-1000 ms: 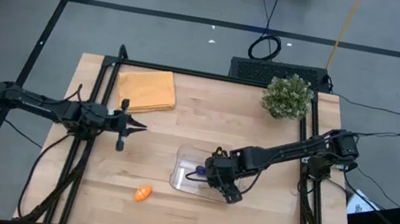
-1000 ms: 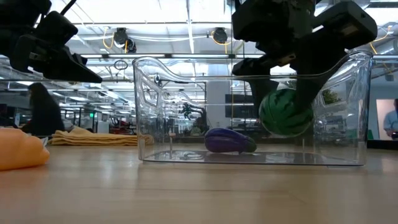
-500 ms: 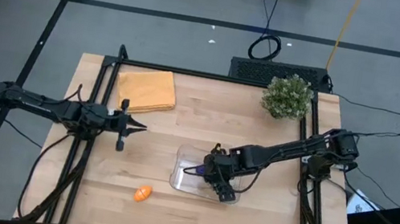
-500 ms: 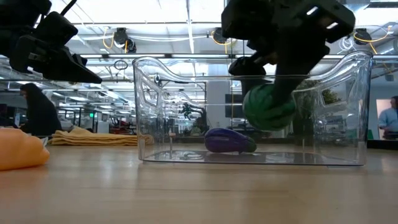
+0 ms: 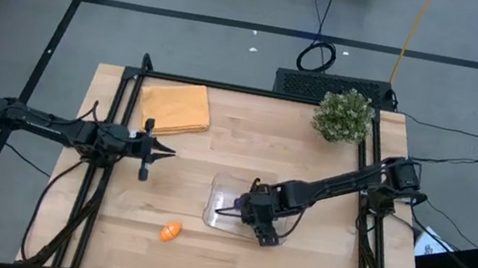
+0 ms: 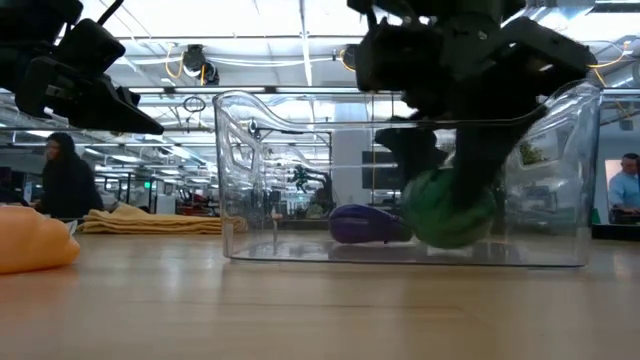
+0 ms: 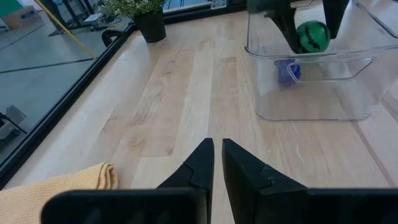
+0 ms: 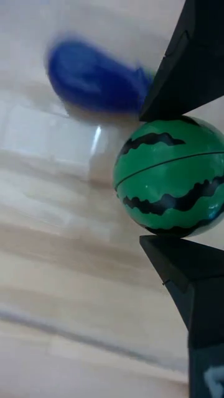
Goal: Pick and placing Produce into tupperware
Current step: Put the green watermelon into the transparent bin, then put the orange croissant into the transparent bin
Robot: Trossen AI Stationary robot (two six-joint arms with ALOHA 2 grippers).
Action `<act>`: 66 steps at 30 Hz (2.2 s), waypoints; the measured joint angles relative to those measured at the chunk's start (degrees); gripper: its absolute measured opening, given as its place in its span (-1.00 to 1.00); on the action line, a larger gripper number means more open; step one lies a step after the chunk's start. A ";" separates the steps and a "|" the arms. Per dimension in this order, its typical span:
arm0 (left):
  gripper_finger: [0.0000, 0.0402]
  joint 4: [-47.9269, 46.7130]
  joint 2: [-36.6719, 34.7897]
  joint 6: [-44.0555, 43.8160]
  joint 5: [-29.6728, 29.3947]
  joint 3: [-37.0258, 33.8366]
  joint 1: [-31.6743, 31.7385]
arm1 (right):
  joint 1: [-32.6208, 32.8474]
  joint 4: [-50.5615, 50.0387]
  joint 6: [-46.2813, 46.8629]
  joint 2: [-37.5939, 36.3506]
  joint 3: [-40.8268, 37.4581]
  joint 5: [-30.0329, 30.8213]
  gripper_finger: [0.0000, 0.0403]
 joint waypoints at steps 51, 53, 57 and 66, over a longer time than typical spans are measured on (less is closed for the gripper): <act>-0.81 -1.25 -0.02 -0.70 0.04 -0.02 0.01 | -0.59 -0.61 -1.52 -11.42 3.28 8.83 0.13; -0.81 -1.28 0.00 -0.72 0.04 -0.02 0.01 | -0.58 -0.59 -1.58 -11.42 3.28 8.83 0.01; -0.81 -1.28 0.00 -0.72 0.04 -0.02 0.02 | -0.58 -0.57 -1.54 -11.41 3.28 8.78 -0.22; -0.81 -1.25 -0.02 -0.81 0.02 -0.02 0.02 | -0.56 -0.59 -1.55 -11.40 3.28 5.64 -0.71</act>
